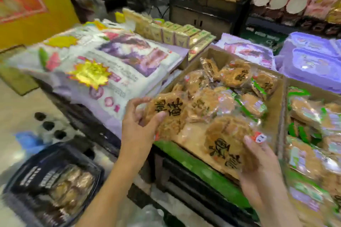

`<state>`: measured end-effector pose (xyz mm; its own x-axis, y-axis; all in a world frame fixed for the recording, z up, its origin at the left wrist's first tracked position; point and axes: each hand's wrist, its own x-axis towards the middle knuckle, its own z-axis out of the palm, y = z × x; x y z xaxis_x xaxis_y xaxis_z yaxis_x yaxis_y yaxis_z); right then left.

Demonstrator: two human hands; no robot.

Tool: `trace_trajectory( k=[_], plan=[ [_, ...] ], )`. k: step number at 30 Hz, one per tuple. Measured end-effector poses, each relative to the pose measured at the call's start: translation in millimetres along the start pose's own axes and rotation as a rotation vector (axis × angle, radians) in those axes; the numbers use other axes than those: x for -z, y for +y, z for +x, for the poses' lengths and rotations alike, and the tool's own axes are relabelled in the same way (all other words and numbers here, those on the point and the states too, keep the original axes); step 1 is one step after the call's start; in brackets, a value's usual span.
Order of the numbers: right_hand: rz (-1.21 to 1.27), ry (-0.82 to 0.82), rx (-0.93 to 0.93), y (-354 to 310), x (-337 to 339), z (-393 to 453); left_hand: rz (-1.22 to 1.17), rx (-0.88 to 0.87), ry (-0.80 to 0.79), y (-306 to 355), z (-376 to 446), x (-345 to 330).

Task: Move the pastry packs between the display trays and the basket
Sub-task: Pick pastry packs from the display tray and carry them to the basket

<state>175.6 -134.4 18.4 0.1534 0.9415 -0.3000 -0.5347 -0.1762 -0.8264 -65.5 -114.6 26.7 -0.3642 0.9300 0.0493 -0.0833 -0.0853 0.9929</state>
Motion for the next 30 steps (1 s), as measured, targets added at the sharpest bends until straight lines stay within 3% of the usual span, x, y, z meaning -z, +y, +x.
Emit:
trace_trajectory(
  k=[9,14,17,23,30],
  plan=[
    [-0.234,-0.752,-0.425,146,-114,-73,0.044,0.050,0.798,7,-203,203],
    [-0.469,-1.002,-0.572,239,-168,-166,-0.066,0.099,1.124,-2,-299,303],
    [-0.555,-1.025,-0.618,291,-188,-214,-0.137,0.126,1.160,-8,-337,363],
    [-0.622,-0.920,-0.576,370,-234,-300,-0.138,0.237,1.050,3,-372,491],
    [-0.637,-0.772,-0.561,406,-286,-328,-0.151,0.329,0.903,-2,-326,587]
  ],
)
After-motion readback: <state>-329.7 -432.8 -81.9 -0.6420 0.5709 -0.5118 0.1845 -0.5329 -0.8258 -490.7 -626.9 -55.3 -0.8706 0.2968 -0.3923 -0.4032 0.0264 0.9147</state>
